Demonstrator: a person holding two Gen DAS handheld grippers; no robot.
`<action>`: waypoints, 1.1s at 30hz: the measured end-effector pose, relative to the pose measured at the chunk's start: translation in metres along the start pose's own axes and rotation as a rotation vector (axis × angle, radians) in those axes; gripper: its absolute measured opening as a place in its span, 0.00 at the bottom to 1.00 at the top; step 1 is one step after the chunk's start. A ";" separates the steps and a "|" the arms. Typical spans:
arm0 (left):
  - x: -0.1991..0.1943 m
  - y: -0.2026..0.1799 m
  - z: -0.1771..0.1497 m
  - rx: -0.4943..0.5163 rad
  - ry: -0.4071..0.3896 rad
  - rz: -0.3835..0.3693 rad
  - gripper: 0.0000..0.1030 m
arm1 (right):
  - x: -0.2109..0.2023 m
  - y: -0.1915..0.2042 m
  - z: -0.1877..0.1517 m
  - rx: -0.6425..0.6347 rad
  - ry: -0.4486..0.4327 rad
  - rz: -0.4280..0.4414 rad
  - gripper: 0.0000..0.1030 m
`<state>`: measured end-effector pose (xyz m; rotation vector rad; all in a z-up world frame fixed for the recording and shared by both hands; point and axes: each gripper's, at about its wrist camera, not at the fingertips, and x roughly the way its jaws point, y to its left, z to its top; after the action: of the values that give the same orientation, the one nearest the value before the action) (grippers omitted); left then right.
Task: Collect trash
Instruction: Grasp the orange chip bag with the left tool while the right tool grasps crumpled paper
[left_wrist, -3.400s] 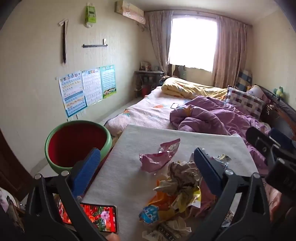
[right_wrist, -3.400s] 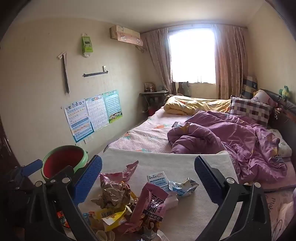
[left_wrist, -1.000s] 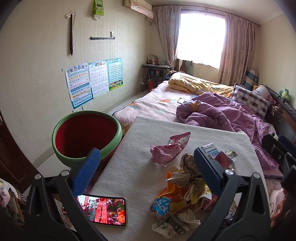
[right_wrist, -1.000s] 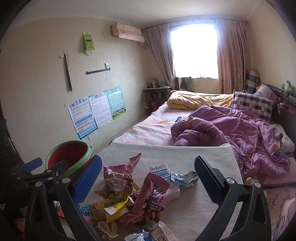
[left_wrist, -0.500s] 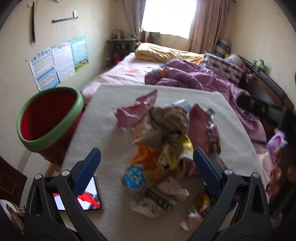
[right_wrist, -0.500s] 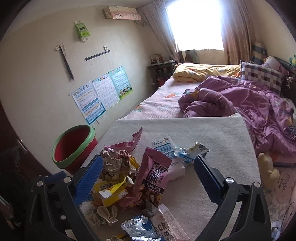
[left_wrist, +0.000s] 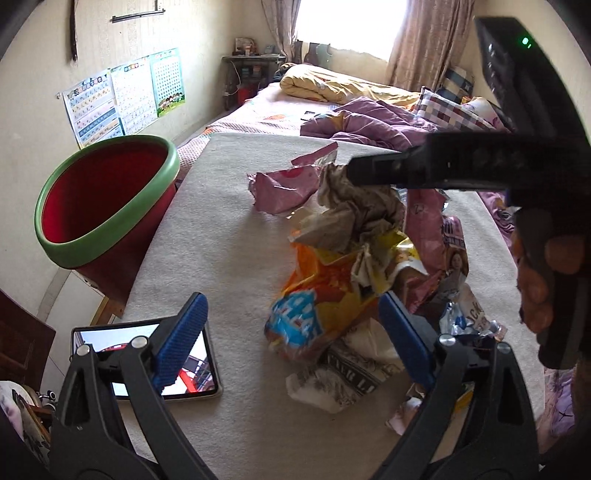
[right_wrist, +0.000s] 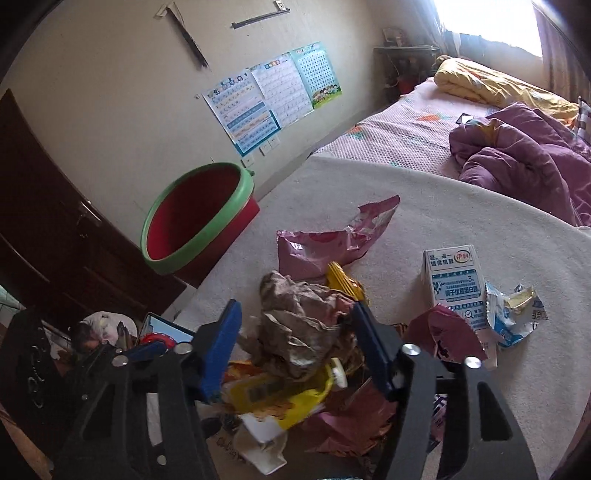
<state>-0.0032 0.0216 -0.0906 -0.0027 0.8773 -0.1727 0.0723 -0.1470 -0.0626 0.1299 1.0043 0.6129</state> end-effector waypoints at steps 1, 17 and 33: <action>-0.001 0.002 0.000 -0.004 0.000 -0.003 0.89 | 0.002 -0.003 -0.001 0.021 0.006 0.028 0.24; 0.011 0.004 -0.001 -0.006 0.081 -0.001 0.81 | -0.031 -0.008 -0.003 0.019 -0.079 -0.007 0.52; 0.013 0.008 -0.013 -0.042 0.103 -0.046 0.49 | 0.022 0.004 -0.001 -0.122 0.024 -0.091 0.33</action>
<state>-0.0044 0.0283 -0.1096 -0.0540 0.9841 -0.1989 0.0783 -0.1322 -0.0778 -0.0305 0.9881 0.5915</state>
